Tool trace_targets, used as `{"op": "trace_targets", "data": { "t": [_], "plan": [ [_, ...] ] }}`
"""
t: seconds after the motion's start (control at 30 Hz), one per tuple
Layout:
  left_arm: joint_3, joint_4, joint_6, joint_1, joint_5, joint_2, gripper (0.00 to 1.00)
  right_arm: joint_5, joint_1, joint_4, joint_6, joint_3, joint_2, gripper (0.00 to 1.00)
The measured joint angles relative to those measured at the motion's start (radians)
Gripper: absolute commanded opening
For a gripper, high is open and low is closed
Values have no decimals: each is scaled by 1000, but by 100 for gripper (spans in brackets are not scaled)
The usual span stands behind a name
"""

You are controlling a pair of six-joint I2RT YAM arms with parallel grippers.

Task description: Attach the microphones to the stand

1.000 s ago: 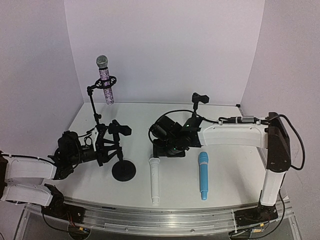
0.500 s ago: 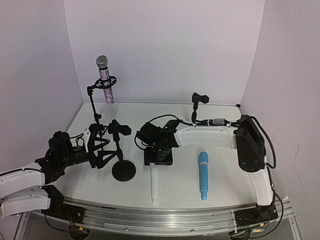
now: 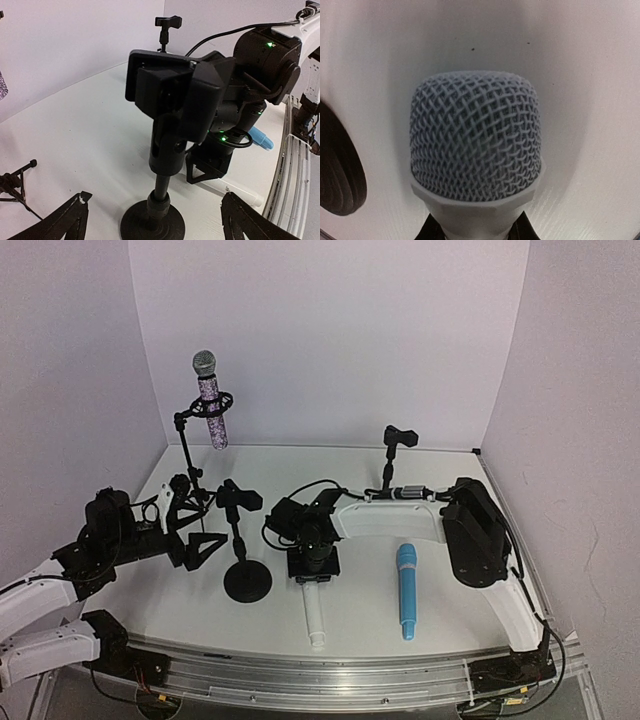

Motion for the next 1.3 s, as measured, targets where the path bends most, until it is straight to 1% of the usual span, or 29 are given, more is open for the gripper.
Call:
{"op": "trace_targets", "data": {
  "t": [0.07,0.17,0.27,0.33,0.4,0.5,0.53,0.6,0.67,0.73,0.77,0.87,1.0,1.17,1.3],
  "plan": [
    [19,-47,14,0,17,-10,99,1,-1,1,-10,2,0,0],
    [58,-131,51,8,58,-15,100,6,-7,-2,-20,2,0,0],
    [118,-216,100,34,123,-6,100,13,-23,-4,-71,2,-7,0],
    [179,-277,141,65,183,22,100,24,-37,-7,-119,2,-24,0],
    [254,-340,211,127,270,70,100,38,-52,-4,-178,1,-66,0],
    [411,-484,379,289,429,199,100,39,-76,48,-279,-28,-190,0],
    [482,-565,461,350,492,263,100,37,-83,76,-310,-50,-242,0],
    [649,-752,673,427,575,406,100,33,-96,137,-384,-103,-361,0],
    [814,-927,914,463,637,563,100,31,-106,187,-452,-145,-471,0],
    [926,-1079,1103,456,673,679,100,28,-111,233,-508,-168,-541,0],
    [967,-1132,1173,443,679,725,100,27,-112,254,-534,-178,-565,0],
    [1024,-1223,1292,366,681,800,100,25,-113,300,-591,-208,-592,0],
    [1027,-1248,1317,284,682,796,100,24,-113,317,-625,-266,-592,0],
    [1030,-1232,1299,261,688,793,100,20,-113,340,-633,-322,-592,0],
    [1039,-1225,1290,251,699,800,99,14,-113,360,-633,-329,-592,0]
  ]
}}
